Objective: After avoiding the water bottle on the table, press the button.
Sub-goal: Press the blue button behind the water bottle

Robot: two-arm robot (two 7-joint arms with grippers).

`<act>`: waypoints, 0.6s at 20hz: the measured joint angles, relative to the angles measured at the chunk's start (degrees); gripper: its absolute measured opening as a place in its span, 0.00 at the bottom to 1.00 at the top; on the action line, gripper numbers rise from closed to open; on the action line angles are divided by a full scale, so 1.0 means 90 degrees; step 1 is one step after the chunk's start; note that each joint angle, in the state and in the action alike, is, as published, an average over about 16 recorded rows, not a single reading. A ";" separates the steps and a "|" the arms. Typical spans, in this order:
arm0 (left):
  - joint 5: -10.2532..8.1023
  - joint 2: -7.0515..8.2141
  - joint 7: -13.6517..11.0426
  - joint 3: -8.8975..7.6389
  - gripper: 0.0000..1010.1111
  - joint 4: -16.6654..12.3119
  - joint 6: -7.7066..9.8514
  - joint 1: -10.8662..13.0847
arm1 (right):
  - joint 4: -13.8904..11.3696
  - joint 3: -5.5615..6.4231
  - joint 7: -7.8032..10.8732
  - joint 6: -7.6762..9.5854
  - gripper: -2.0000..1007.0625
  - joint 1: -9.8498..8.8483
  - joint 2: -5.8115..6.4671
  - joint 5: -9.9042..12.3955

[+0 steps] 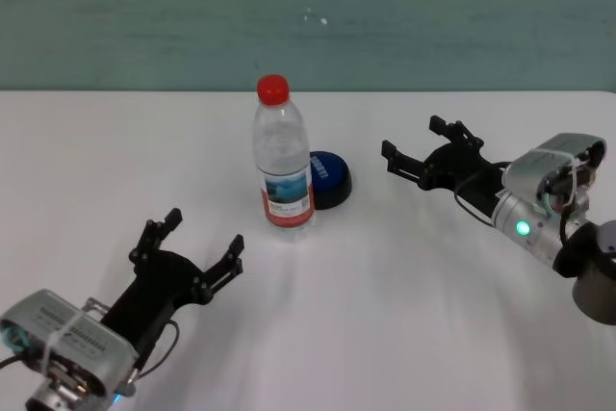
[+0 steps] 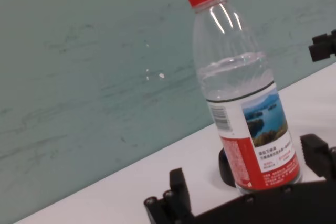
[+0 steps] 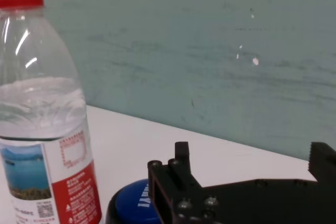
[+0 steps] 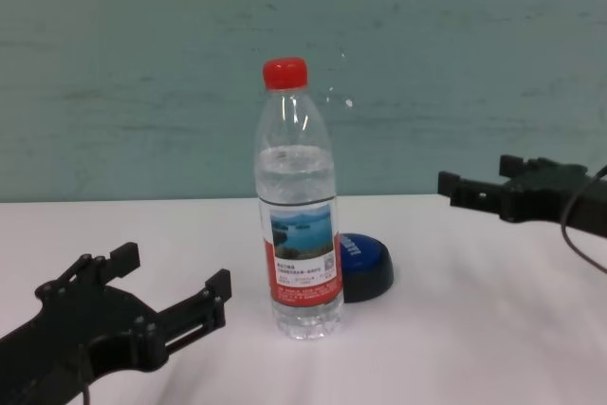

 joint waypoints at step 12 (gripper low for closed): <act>0.0000 0.0000 0.0000 0.0000 0.99 0.0000 0.0000 0.0000 | 0.0418 -0.0222 0.0271 -0.0143 1.00 0.0266 -0.0040 -0.0109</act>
